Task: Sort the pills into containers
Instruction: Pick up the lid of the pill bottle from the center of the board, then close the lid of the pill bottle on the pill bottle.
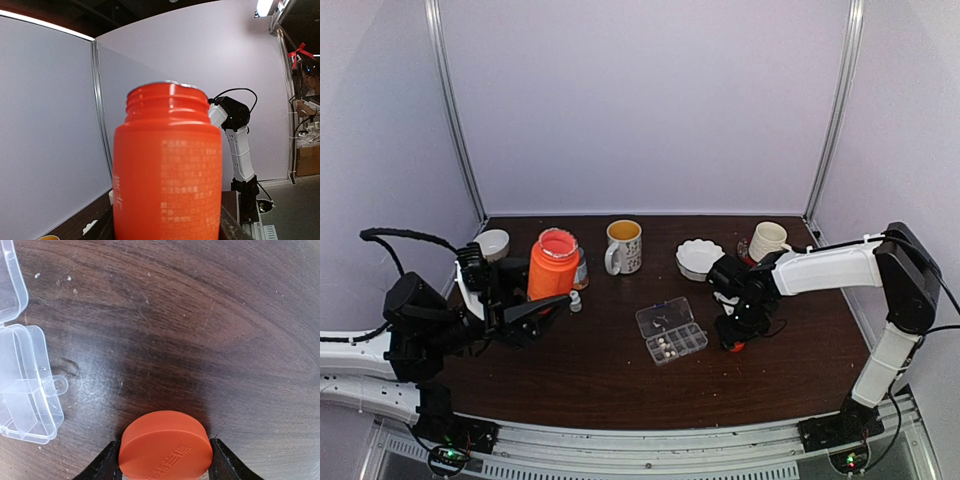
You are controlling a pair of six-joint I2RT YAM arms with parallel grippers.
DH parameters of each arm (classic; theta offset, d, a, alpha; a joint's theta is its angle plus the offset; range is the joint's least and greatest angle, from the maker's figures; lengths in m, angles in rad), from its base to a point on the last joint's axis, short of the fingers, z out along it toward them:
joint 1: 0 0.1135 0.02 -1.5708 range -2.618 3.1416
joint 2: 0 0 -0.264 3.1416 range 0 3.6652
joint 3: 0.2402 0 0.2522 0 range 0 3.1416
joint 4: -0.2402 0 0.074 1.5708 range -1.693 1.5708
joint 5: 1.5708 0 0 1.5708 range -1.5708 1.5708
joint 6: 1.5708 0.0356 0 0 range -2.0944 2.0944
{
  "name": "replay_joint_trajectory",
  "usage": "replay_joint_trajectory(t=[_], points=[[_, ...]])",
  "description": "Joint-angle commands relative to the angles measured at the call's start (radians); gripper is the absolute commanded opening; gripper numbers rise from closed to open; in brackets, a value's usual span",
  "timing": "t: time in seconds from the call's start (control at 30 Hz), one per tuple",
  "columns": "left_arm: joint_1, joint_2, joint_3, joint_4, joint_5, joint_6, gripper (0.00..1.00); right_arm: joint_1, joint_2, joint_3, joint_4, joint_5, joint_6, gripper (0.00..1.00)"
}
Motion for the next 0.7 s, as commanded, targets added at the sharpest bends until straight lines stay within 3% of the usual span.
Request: replay_joint_trajectory(t=[0.0,0.23,0.4,0.53,0.67], points=[[-0.004,0.005,0.007,0.022,0.002,-0.011,0.00,-0.006,-0.065,0.022,-0.028,0.004,-0.013,0.59],[-0.004,0.086,0.048,0.004,0.021,-0.148,0.00,-0.006,-0.330,0.004,0.012,-0.154,-0.077,0.57],[-0.002,0.219,0.116,0.044,0.214,-0.295,0.00,-0.004,-0.541,0.053,0.032,-0.304,-0.106,0.50],[0.017,0.357,0.197,0.134,0.473,-0.433,0.00,-0.001,-0.653,0.122,0.046,-0.425,-0.107,0.49],[0.020,0.457,0.260,0.178,0.588,-0.516,0.00,0.011,-0.737,0.150,0.132,-0.604,-0.077,0.48]])
